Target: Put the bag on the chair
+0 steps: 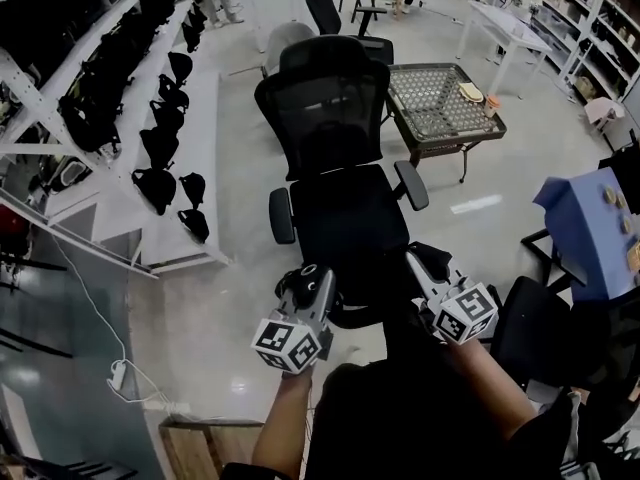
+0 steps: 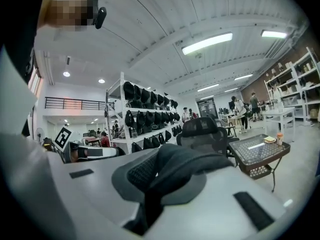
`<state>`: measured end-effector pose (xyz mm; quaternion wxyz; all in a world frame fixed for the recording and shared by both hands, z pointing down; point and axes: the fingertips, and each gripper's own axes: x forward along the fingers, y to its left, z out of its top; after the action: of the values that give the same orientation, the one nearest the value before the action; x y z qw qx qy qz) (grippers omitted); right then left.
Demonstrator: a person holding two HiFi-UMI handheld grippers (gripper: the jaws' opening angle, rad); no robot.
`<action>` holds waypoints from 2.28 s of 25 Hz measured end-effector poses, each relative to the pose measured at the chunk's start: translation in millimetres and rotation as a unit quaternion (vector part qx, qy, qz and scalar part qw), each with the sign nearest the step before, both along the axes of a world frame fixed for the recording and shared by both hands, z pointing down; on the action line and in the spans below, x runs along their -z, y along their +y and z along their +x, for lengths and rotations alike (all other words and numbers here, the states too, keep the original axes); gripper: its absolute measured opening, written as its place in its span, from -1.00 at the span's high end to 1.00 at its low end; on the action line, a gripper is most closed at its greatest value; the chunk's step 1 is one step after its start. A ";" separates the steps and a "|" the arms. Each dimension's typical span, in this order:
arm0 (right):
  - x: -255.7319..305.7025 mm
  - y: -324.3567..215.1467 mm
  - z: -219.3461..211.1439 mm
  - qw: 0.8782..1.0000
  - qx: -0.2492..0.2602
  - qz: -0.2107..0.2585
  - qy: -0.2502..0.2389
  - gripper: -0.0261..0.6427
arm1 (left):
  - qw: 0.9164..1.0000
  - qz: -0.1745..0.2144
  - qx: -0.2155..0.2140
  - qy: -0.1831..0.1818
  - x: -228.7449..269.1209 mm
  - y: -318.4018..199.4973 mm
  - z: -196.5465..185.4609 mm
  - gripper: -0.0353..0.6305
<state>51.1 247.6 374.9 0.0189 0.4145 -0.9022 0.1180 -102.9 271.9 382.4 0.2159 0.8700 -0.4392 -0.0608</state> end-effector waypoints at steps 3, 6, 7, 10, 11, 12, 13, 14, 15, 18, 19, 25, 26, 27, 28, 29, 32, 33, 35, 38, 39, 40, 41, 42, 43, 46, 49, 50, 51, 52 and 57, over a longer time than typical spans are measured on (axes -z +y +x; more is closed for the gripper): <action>-2.3 -15.0 -1.3 1.000 0.018 0.004 -0.006 0.86 | 1.000 0.004 0.013 -0.008 -1.2 -9.8 -0.8 0.83; -7.9 -37.6 -0.9 0.999 0.035 0.001 -0.014 0.86 | 0.999 0.001 0.030 -0.014 -4.9 -27.6 0.2 0.83; -9.5 -46.3 -0.5 0.999 0.041 -0.001 -0.015 0.86 | 0.999 -0.001 0.036 -0.015 -5.8 -34.4 0.7 0.83; -11.9 -72.0 1.4 0.998 0.056 -0.003 -0.018 0.86 | 0.999 -0.006 0.049 -0.020 -7.7 -54.3 3.3 0.83; -12.8 -80.8 2.6 0.998 0.060 -0.002 -0.019 0.86 | 0.998 -0.007 0.052 -0.022 -8.2 -61.6 4.8 0.83; -13.6 -90.1 4.0 0.998 0.064 -0.002 -0.019 0.86 | 0.998 -0.007 0.054 -0.023 -8.5 -69.7 6.7 0.83; -14.2 -99.8 5.7 0.998 0.067 -0.002 -0.019 0.86 | 0.998 -0.008 0.057 -0.024 -9.1 -78.3 9.1 0.83; -14.9 -109.5 7.8 0.997 0.069 -0.004 -0.019 0.86 | 0.998 -0.010 0.059 -0.024 -10.2 -87.0 11.8 0.83; -16.2 -118.9 10.4 0.997 0.071 -0.007 -0.019 0.86 | 0.998 -0.014 0.061 -0.023 -12.1 -95.8 14.4 0.83; -22.3 -145.6 17.3 0.997 0.080 -0.014 -0.016 0.86 | 0.997 -0.028 0.069 -0.019 -20.8 -123.2 20.6 0.83; -23.8 -154.9 19.2 0.996 0.083 -0.016 -0.014 0.86 | 0.997 -0.032 0.071 -0.018 -23.9 -132.9 22.8 0.83; -33.0 -205.2 30.9 0.995 0.096 -0.035 -0.020 0.86 | 0.995 -0.054 0.084 -0.016 -35.3 -184.3 34.4 0.83; -34.2 -211.8 32.8 0.994 0.098 -0.039 -0.021 0.86 | 0.995 -0.056 0.086 -0.016 -36.0 -191.5 36.3 0.83; -34.9 -219.5 34.7 0.994 0.101 -0.042 -0.021 0.86 | 0.994 -0.056 0.089 -0.016 -35.8 -199.3 38.2 0.83; -35.6 -228.2 36.4 0.993 0.104 -0.044 -0.022 0.86 | 0.994 -0.056 0.092 -0.017 -35.1 -207.6 40.1 0.83; -36.4 -237.4 37.9 0.993 0.109 -0.046 -0.022 0.86 | 0.994 -0.056 0.095 -0.019 -34.6 -215.9 41.8 0.83; -39.1 -263.2 40.7 0.991 0.121 -0.050 -0.018 0.86 | 0.992 -0.062 0.106 -0.019 -37.7 -237.3 46.6 0.83; -40.2 -270.0 41.0 0.991 0.125 -0.050 -0.017 0.86 | 0.992 -0.064 0.109 -0.019 -39.6 -243.1 47.5 0.83; -41.8 -282.6 41.2 0.990 0.133 -0.049 -0.016 0.86 | 0.991 -0.067 0.116 -0.019 -42.1 -255.0 48.2 0.83; -42.6 -300.0 42.0 0.988 0.143 -0.052 -0.018 0.86 | 0.989 -0.073 0.126 -0.019 -44.0 -271.5 50.0 0.83; -43.3 -305.0 42.7 0.988 0.145 -0.055 -0.018 0.86 | 0.989 -0.076 0.128 -0.020 -44.8 -276.1 51.1 0.83; -44.0 -309.8 43.7 0.987 0.147 -0.058 -0.018 0.86 | 0.988 -0.079 0.130 -0.021 -45.8 -280.7 52.4 0.83; -45.0 -314.6 44.8 0.987 0.150 -0.059 -0.018 0.86 | 0.988 -0.081 0.132 -0.022 -47.0 -285.2 53.7 0.83; -46.9 -319.3 46.0 0.986 0.153 -0.060 -0.019 0.86 | 0.987 -0.082 0.134 -0.023 -48.7 -289.5 55.1 0.83; -49.5 -323.8 47.1 0.986 0.156 -0.060 -0.019 0.86 | 0.987 -0.083 0.136 -0.026 -50.5 -293.7 56.3 0.83; -54.7 -337.1 47.6 0.984 0.165 -0.059 -0.019 0.86 | 0.985 -0.085 0.145 -0.028 -54.9 -306.0 59.1 0.83; -58.1 -346.3 44.4 0.983 0.175 -0.058 -0.016 0.86 | 0.984 -0.089 0.156 -0.023 -56.8 -315.9 60.7 0.83; -59.0 -348.9 44.4 0.982 0.178 -0.058 -0.015 0.86 | 0.983 -0.090 0.159 -0.022 -58.2 -318.4 61.7 0.83; -59.9 -351.9 45.1 0.982 0.179 -0.058 -0.016 0.86 | 0.982 -0.091 0.161 -0.023 -59.7 -321.0 63.1 0.83; -60.9 -355.6 46.2 0.982 0.180 -0.060 -0.017 0.86 | 0.982 -0.092 0.162 -0.024 -61.1 -324.0 64.4 0.83; -63.5 -371.4 52.0 0.981 0.181 -0.065 -0.024 0.86 | 0.982 -0.096 0.161 -0.036 -63.0 -336.9 70.3 0.83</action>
<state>103.0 -123.8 438.4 0.0449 0.2390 -0.9530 0.1808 -32.6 -64.9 445.5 0.2700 0.7649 -0.5845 -0.0204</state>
